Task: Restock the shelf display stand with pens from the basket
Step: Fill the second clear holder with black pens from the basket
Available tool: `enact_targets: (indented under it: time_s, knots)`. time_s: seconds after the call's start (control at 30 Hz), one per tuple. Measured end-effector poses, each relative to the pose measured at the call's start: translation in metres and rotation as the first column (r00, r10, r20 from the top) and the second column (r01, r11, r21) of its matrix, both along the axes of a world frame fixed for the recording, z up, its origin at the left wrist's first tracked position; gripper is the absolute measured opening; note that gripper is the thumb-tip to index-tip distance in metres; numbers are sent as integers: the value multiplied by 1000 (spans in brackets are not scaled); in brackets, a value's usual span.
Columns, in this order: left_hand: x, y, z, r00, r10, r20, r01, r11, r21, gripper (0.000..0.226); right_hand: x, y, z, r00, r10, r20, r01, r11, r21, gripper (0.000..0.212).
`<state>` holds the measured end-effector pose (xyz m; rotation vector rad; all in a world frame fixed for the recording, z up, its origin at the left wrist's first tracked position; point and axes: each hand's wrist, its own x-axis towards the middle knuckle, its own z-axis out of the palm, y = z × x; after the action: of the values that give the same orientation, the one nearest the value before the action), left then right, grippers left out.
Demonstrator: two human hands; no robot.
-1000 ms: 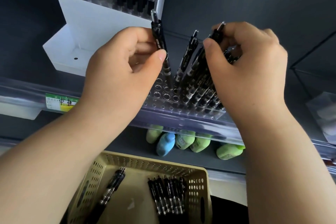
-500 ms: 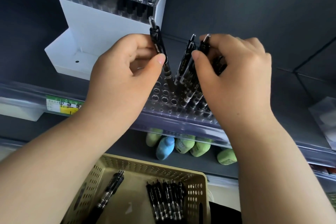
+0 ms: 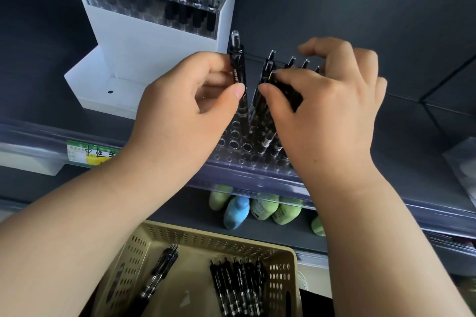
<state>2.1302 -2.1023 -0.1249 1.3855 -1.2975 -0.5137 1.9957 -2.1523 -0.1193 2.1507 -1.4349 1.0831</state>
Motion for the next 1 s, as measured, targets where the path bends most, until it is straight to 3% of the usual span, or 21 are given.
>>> enact_targets:
  time_s: [0.3,0.67,1.0]
  knots:
    - [0,-1,-2,998,-43,43,43,999,0,18,2,-1,0,999,24,28,-23,999,-33,23]
    - [-8,-8,-20,962,-98,255,86,995,58,22,-3,2,4,988,77,134,-78,997,-3,18]
    - [-10,-9,-20,933,-152,325,138,988,66,15,-2,1,4,987,92,132,-96,995,17,14]
